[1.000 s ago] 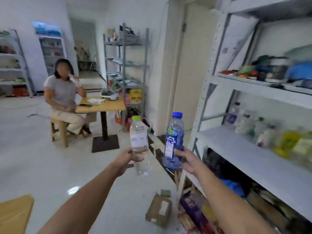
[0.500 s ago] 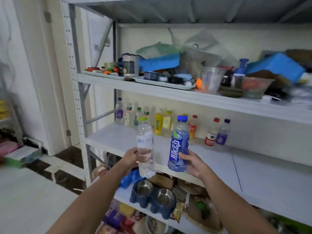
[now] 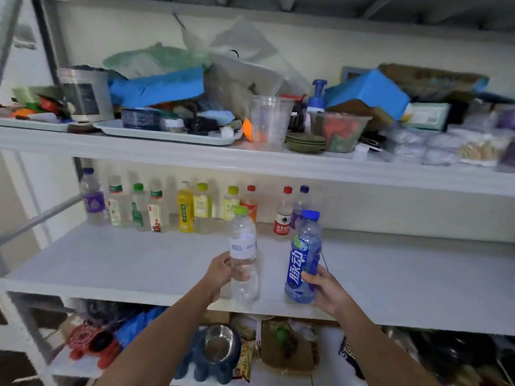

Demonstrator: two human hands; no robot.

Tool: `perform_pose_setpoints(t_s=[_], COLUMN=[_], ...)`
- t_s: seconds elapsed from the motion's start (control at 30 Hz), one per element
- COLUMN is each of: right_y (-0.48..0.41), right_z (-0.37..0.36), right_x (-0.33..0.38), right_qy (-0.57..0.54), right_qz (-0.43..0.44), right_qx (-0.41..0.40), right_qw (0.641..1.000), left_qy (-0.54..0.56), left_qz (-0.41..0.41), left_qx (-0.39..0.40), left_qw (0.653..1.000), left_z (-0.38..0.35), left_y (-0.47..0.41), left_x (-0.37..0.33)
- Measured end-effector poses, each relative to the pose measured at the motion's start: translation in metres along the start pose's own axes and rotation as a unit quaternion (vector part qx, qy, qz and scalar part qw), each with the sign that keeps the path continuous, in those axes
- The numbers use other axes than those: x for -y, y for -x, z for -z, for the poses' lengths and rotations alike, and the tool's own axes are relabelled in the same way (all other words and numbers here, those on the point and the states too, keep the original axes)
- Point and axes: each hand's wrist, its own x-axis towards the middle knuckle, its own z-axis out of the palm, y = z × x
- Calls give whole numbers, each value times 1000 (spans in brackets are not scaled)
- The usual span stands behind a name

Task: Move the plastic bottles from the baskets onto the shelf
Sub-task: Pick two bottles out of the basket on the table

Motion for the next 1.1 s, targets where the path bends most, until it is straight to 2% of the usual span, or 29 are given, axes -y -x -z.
perform_pose_setpoints(t_s=[0.27, 0.5, 0.9, 1.1], right_y=[-24, -35, -48, -57], right_z=[14, 29, 61, 69], right_x=[-9, -21, -34, -25], right_qy=[-43, -49, -10, 58], right_qz=[32, 22, 12, 19], right_qx=[-55, -101, -159, -176], right_qw=[997, 993, 987, 983], left_qy=[4, -15, -23, -45], left_qz=[15, 34, 28, 27], left_qx=[21, 46, 71, 80], left_qw=[1000, 998, 997, 995], left_z=[-14, -16, -43, -44], left_y=[-60, -87, -105, -108], left_x=[12, 39, 50, 53])
